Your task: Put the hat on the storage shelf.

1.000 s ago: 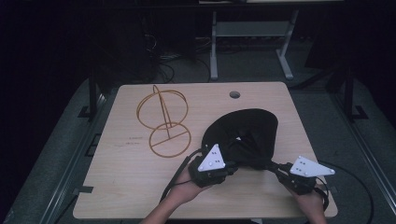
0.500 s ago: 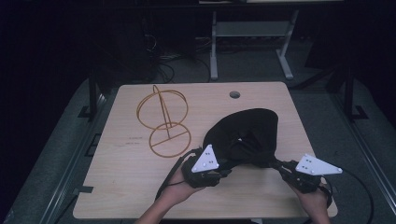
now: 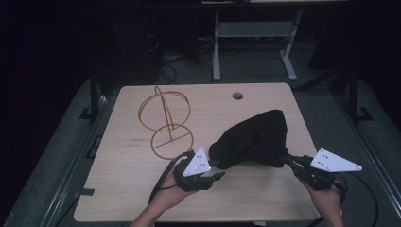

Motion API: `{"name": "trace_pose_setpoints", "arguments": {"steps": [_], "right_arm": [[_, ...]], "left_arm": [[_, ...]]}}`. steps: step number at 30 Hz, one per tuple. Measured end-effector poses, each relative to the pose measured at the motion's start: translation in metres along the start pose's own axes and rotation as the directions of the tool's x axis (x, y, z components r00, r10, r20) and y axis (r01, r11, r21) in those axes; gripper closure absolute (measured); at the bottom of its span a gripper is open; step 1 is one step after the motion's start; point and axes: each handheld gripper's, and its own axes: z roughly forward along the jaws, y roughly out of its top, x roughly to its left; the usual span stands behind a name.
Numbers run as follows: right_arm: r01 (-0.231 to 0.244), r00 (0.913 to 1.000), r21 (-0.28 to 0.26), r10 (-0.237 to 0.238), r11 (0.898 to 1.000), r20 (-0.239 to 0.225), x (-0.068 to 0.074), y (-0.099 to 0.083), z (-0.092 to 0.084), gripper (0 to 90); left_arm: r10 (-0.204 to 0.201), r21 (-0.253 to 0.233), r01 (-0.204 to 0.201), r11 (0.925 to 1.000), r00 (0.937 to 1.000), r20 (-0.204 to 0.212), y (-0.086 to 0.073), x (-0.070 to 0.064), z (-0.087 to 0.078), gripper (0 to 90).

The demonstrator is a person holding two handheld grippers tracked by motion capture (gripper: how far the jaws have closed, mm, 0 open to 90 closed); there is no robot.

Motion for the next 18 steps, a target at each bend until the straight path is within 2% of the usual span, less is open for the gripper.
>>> {"name": "trace_pose_setpoints", "arguments": {"steps": [6, 18], "right_arm": [[0.016, 0.9999, -0.006, -0.016, 1.000, 0.005, -0.001, 0.009, -0.003, 88.2], [0.031, 0.9995, -0.037, -0.031, 0.999, 0.004, -0.008, 0.034, -0.009, 88.2]], "left_arm": [[-0.012, 0.000, 0.012, 0.9999, 0.9997, -0.020, -0.006, 0.005, -0.010, 58.6], [-0.046, 0.033, 0.047, 0.9983, 0.9978, -0.047, -0.033, 0.011, -0.019, 56.8]]}}
